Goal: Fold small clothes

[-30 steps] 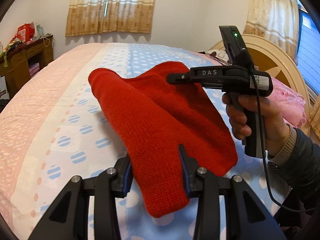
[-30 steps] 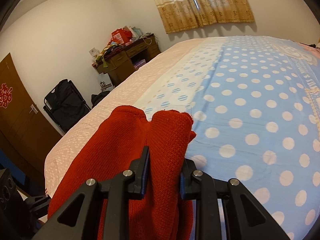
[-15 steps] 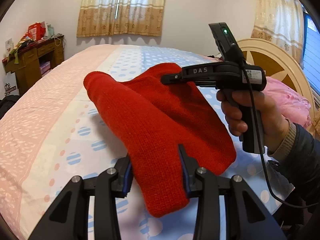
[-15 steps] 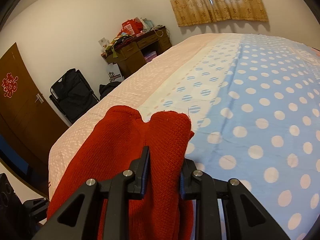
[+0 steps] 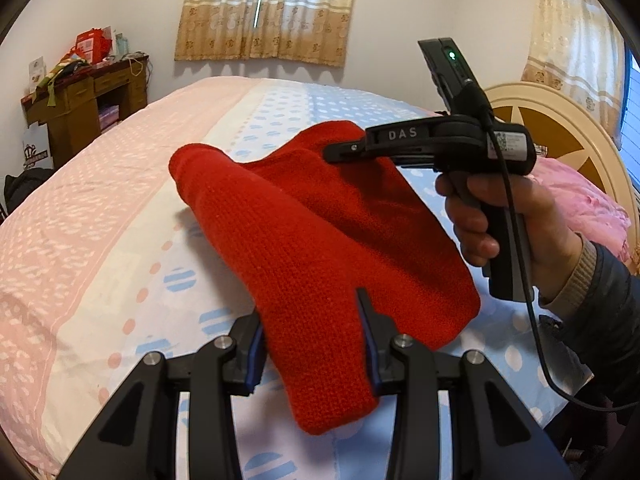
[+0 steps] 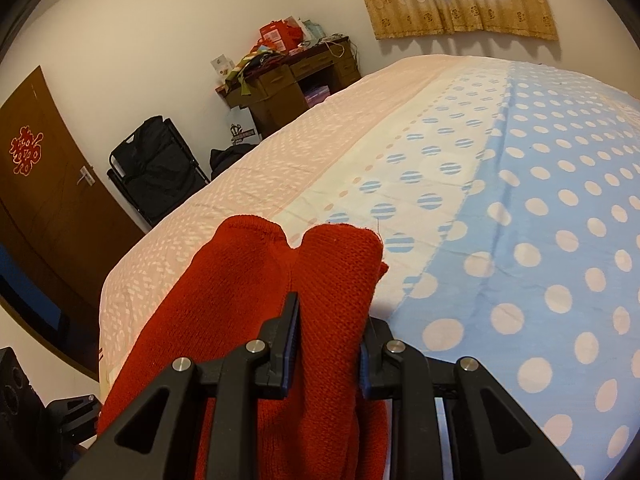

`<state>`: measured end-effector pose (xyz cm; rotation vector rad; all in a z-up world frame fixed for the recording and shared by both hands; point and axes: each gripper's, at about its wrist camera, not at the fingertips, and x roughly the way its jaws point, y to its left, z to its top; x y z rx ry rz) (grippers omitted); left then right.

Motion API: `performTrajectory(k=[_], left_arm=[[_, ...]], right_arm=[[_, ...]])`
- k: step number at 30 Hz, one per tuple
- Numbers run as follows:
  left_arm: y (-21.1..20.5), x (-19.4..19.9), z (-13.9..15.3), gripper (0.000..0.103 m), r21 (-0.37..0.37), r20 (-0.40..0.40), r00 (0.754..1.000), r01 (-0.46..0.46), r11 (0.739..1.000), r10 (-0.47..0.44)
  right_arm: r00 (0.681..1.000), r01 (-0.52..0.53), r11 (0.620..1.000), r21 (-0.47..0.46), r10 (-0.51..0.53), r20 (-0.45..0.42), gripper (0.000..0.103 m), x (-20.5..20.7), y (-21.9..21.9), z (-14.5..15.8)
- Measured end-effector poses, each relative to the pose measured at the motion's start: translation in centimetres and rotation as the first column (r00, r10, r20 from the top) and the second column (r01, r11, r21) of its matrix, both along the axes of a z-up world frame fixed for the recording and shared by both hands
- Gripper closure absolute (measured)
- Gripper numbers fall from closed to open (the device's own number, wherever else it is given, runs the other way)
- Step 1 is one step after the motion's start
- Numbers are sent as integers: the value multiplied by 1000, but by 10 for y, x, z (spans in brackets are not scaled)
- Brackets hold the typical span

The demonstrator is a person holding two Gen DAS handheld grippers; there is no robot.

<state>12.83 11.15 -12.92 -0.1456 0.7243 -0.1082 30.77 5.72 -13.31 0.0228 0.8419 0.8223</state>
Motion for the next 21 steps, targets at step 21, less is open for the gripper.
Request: performTrajectory(k=[21], left_arm=[[5,-6,-29,61,-23,-44,998,-47,999,45]], right_arm=[[998,13,999,-41,-16,-55,79,9,11,-31]])
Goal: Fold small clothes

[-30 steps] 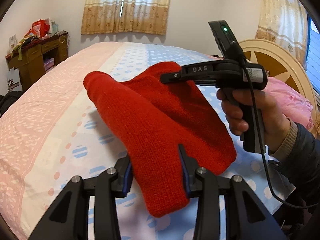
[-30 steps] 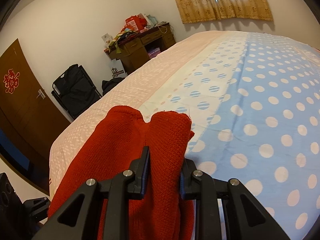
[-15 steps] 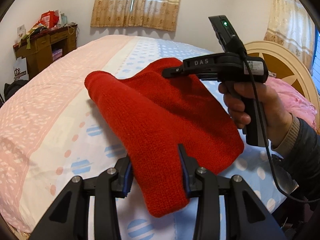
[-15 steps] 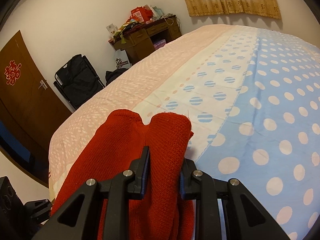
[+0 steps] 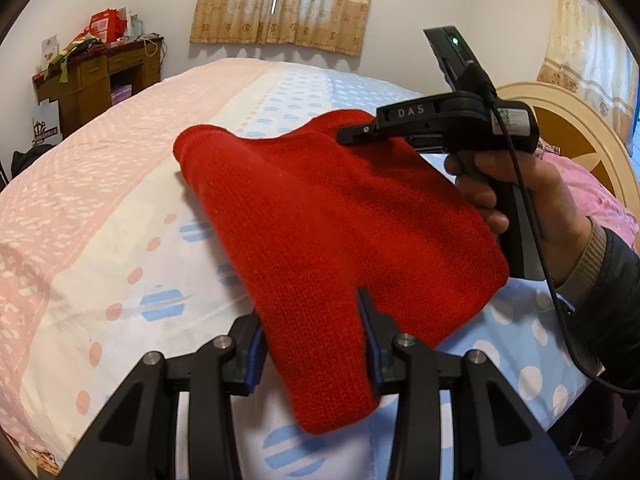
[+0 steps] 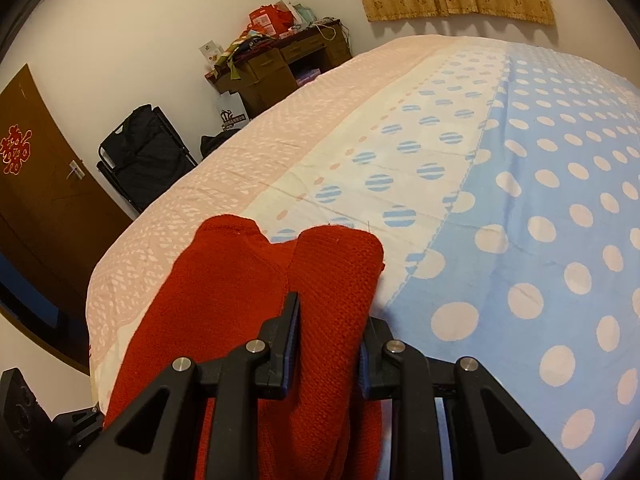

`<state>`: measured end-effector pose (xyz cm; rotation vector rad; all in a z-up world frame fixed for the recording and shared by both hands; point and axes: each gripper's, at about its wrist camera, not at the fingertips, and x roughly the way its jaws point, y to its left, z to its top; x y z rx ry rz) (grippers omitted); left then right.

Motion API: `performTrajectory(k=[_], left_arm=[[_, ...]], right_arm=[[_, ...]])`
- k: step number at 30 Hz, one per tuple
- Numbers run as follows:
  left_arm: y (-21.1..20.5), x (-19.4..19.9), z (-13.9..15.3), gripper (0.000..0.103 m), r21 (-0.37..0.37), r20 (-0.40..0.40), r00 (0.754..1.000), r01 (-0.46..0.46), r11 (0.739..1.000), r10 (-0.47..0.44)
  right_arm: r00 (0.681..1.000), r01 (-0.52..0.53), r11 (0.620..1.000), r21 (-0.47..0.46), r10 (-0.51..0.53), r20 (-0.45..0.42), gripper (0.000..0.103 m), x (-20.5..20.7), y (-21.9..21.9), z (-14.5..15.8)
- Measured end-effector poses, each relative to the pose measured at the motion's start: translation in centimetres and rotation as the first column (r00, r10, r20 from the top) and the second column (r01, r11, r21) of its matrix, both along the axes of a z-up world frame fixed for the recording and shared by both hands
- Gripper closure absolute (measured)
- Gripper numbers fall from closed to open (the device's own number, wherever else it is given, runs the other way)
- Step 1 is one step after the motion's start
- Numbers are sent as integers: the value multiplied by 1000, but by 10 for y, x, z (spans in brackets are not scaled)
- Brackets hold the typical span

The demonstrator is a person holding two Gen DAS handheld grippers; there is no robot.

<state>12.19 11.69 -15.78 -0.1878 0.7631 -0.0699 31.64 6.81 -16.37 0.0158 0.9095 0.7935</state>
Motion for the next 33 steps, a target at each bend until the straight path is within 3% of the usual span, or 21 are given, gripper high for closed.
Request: performTrajectory(k=[4,7,9,11,13,15,18,21,23,26,27,30,33], left_arm=[[0,-3,1,52,6,-3,1000,-17,1000,17],[-5,-8,9,47,74,-5,1000,-27,997,28],[-8,-17,23,45,123,29,999,-31,992,28],[-5,-24,37,42,132,75,997,-44,990,35],[4,-27,50,29,122,121,991,-79,989,65],[14,-22,57,22,119,170,979,-131,984,110],[28,-1,46,21,135,142,977,-180,974,160],[38,18,21,21,152,69,976,-217,964,208],[40,23,4,21,158,27,975,-223,962,222],[33,17,-5,18,181,59,975,-220,959,213],[33,16,-4,18,183,67,974,-225,957,216],[31,9,3,17,187,65,973,-232,955,223],[26,-4,16,15,190,80,971,-236,953,225]], right_arm=[[1000,4,1000,8,-4,-10,77,2,-3,-5],[1000,17,1000,9,-17,-2,73,1,-7,-4],[998,56,998,5,-56,16,62,-1,-17,3],[996,78,996,36,-79,32,57,-5,-30,13],[993,99,993,67,-104,63,57,-17,-42,30],[995,68,991,117,-77,71,56,-31,-47,44],[997,-67,985,159,58,58,55,-68,-40,53],[989,-149,981,126,150,1,53,-92,-31,35],[994,-110,994,-7,109,-15,53,-99,-28,9],[999,-2,991,-135,9,51,49,-101,-34,-12],[999,8,991,-131,-3,42,40,-100,-36,-14],[996,57,998,-31,-59,-66,39,-96,-52,-16],[993,108,994,-26,-107,43,39,-117,-61,7]])
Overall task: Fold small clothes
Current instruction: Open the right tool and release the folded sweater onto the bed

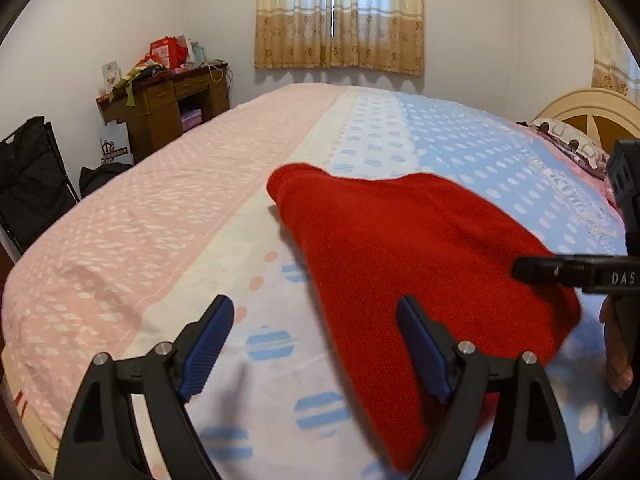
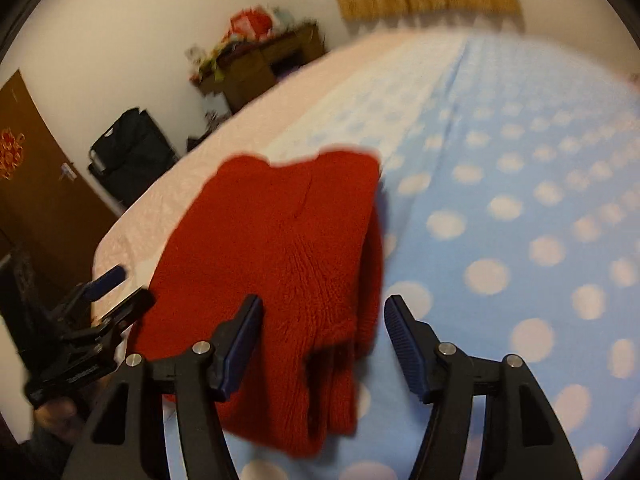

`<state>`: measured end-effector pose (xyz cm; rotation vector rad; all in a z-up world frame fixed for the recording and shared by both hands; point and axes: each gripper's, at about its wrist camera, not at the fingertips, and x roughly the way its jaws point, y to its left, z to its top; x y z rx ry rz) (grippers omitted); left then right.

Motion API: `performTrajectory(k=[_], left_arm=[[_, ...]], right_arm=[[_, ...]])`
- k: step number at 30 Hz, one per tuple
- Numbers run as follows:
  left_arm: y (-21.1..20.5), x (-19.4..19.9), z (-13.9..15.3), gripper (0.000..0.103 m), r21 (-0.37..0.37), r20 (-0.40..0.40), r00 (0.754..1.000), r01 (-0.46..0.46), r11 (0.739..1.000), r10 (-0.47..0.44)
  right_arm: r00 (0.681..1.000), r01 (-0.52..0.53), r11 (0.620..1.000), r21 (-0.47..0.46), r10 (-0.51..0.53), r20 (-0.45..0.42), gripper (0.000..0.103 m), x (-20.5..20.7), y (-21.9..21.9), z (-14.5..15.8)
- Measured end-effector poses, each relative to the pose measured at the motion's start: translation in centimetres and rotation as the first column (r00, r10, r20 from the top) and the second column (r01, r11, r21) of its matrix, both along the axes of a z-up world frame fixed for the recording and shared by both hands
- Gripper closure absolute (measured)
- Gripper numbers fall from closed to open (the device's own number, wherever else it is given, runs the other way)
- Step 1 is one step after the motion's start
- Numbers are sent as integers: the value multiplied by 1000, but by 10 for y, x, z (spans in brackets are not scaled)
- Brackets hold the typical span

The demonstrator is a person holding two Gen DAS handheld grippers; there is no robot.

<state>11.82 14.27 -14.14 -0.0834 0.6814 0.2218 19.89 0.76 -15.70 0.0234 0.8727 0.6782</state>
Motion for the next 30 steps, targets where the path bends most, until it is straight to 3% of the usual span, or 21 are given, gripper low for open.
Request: performTrajectory(k=[4,10,17,30], left_arm=[[-13,-25,25,6,38,60,998,28,999,-30],[-28,-55,71,1,72,186,980,59,996,-72],[-31,-68,90,0,74,251,964,69,995,-86],[-34,-73,91,0,74,275,958,67,995,-85]], right_arm=[[987,63,998,20,-66,145,39,-39,-10,44],[910,161,987,28,-160,383,34,-100,-18,107],[878,165,985,43,-167,448,33,-126,-20,134],[879,166,985,48,-170,445,32,-137,-26,135]])
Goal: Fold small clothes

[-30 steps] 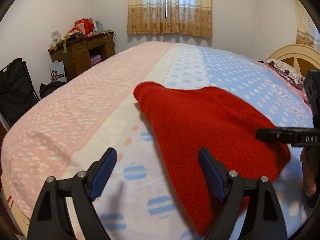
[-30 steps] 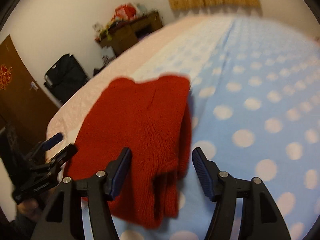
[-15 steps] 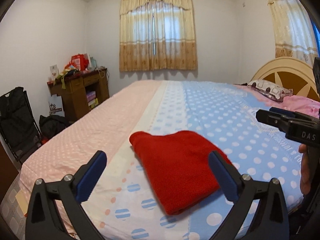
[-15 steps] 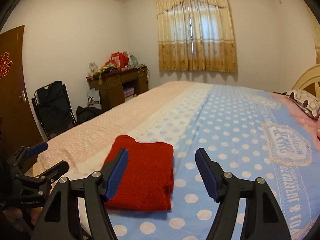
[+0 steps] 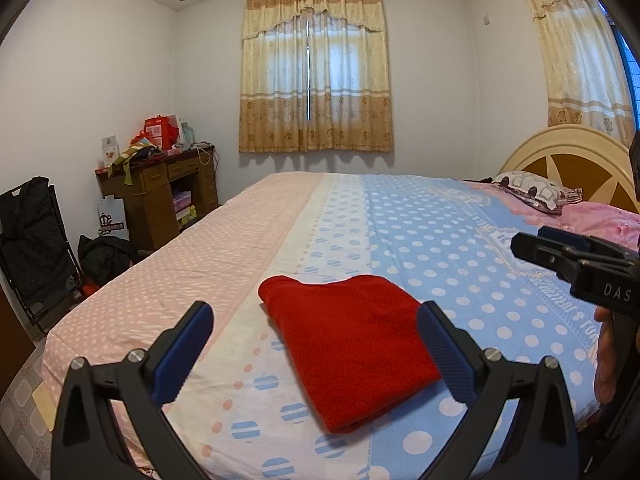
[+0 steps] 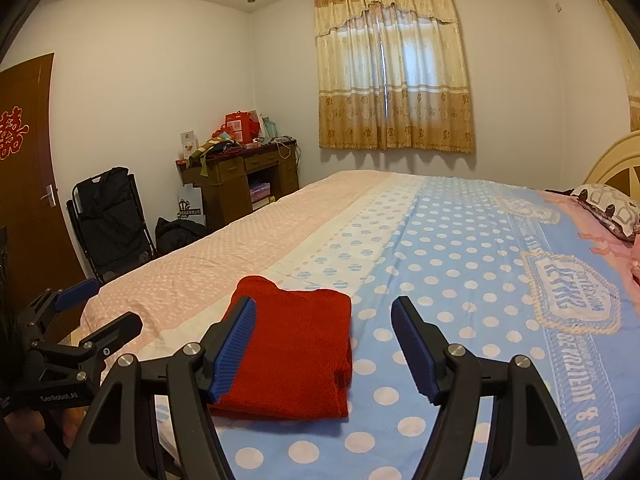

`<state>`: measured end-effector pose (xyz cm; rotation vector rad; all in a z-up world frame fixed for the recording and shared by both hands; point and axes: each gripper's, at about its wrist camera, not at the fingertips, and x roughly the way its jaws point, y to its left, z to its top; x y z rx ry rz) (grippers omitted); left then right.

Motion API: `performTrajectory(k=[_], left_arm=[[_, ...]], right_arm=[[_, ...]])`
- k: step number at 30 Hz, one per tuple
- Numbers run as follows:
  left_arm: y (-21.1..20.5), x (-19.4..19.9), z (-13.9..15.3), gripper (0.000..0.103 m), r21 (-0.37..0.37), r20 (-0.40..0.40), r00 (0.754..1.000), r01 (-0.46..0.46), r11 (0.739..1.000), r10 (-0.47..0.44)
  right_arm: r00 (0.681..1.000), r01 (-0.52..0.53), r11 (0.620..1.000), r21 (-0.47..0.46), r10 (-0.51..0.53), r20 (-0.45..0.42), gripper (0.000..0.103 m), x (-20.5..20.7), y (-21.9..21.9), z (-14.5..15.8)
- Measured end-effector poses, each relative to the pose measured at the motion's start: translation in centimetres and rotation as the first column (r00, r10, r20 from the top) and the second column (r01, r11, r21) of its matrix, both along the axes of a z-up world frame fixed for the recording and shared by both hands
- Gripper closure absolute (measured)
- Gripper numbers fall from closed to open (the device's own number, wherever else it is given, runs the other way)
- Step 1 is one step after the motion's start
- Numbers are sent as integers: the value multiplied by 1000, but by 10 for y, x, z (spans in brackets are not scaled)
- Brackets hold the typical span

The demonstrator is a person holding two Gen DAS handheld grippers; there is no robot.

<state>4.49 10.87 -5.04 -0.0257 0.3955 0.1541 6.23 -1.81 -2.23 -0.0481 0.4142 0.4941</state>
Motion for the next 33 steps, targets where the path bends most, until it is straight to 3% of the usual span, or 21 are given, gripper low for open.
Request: performTrajectory(k=[33], left_arm=[[-4,-3,-2,0,6,1,1000,6,1000,-6]], right_arm=[[1000,-8,1000,0,8,-29,32,-4,6,-13]])
